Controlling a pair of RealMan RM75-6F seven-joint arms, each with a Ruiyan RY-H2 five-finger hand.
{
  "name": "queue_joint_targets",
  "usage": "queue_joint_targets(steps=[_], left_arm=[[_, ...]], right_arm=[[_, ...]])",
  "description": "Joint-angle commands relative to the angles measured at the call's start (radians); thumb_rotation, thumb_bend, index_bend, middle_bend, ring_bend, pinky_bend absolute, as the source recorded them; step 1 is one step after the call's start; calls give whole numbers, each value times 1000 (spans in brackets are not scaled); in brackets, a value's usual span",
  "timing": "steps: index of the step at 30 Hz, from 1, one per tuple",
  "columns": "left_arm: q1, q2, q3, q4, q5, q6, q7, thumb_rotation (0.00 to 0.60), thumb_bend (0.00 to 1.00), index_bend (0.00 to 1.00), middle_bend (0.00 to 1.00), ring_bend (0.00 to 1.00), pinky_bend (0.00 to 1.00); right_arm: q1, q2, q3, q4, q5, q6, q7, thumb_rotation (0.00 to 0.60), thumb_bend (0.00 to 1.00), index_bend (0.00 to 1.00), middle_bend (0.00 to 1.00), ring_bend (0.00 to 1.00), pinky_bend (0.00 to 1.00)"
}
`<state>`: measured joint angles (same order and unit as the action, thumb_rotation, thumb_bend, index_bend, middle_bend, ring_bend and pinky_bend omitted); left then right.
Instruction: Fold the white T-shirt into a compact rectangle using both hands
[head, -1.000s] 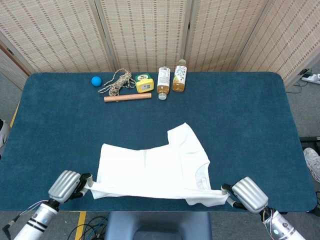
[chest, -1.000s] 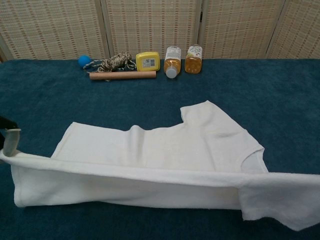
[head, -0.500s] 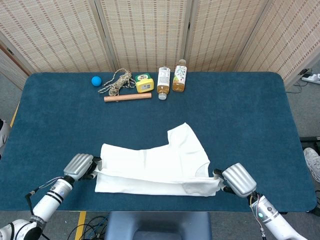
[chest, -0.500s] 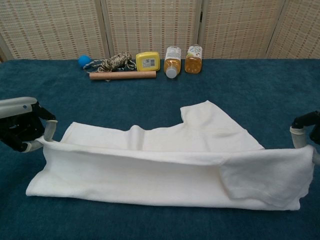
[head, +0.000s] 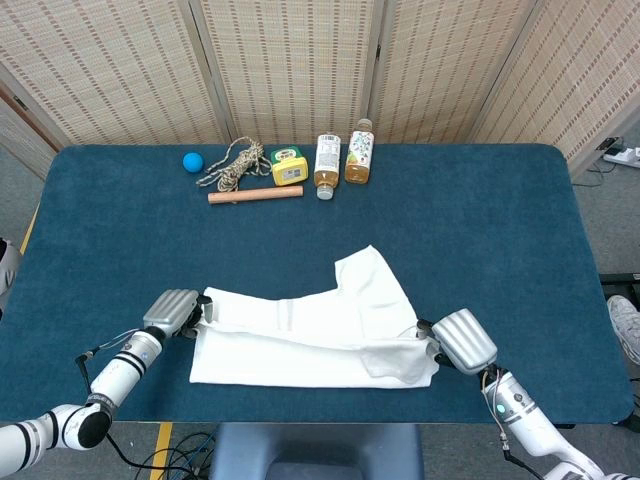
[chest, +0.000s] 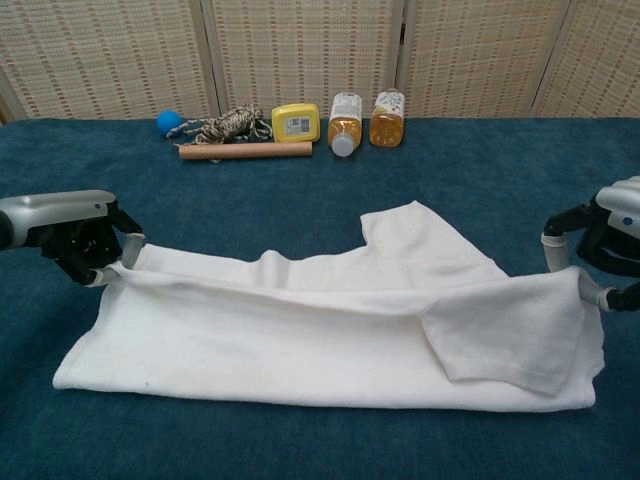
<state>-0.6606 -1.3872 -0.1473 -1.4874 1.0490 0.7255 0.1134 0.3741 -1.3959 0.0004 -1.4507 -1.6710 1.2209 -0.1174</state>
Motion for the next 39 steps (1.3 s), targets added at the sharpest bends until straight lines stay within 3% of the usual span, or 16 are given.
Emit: queue_joint_targets(steps=[1,20,39], left_arm=[[-36,-32,-11,41,-59,-23,28,600,495,613,896,797,935],[-138,-116,-8,165,-276,-40,123,600,494,608,896,797,934],[-167,-129,4,176,-347,-14,153,600,493,558,896,797,935]], right_arm=[[8,-16,9,13,8,-3,-6,600,621,743,931,948,1000],[64,-104,49,142,65,-37,28,600,621,743,931,948,1000],[97,-171,60,256,38,26,91,600,623,743,930,947,1000]])
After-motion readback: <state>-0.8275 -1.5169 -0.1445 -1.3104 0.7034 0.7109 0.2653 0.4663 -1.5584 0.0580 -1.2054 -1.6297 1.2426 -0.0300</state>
